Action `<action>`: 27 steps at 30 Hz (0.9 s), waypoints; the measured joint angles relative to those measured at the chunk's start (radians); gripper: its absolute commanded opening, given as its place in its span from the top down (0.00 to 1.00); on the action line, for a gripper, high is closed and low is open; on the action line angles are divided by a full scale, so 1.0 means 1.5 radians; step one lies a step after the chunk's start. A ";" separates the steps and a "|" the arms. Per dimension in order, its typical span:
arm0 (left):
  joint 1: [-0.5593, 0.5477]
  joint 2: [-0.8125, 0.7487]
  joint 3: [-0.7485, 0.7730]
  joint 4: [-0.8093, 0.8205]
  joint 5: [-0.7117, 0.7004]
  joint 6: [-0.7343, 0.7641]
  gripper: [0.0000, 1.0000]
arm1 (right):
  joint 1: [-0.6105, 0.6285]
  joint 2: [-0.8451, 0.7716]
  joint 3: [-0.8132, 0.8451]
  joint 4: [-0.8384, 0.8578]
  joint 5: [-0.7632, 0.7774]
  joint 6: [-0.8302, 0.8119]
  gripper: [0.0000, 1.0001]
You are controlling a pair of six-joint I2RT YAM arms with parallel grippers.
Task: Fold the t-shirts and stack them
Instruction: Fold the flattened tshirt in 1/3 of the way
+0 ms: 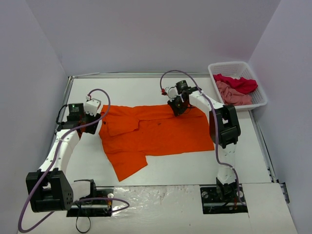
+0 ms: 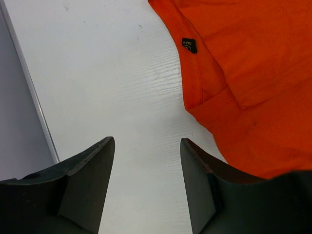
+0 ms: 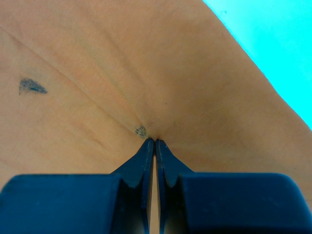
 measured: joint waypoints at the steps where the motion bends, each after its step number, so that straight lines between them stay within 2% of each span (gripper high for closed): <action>1: 0.000 0.000 0.000 0.000 0.000 0.000 0.45 | 0.000 0.000 0.000 -0.003 -0.001 -0.002 1.00; 6: 0.000 0.000 0.000 -0.001 0.000 0.000 0.45 | 0.000 0.000 0.000 -0.009 -0.007 -0.008 1.00; 8: 0.000 0.000 0.000 -0.001 0.000 0.000 0.45 | 0.000 0.000 0.000 -0.011 -0.007 -0.008 0.93; 9: 0.000 0.000 0.000 -0.001 0.000 0.000 0.45 | 0.000 0.001 0.000 -0.011 -0.007 -0.008 0.85; 13: 0.000 0.000 0.000 -0.001 0.000 0.000 0.45 | 0.000 0.008 0.002 -0.013 -0.006 -0.007 0.73; 22: 0.000 -0.001 0.000 -0.002 0.000 0.000 0.45 | 0.000 0.013 0.025 -0.018 0.000 -0.002 0.64; 27: 0.000 -0.021 0.000 -0.012 0.003 0.000 0.45 | 0.000 -0.053 0.026 -0.033 0.010 0.003 0.60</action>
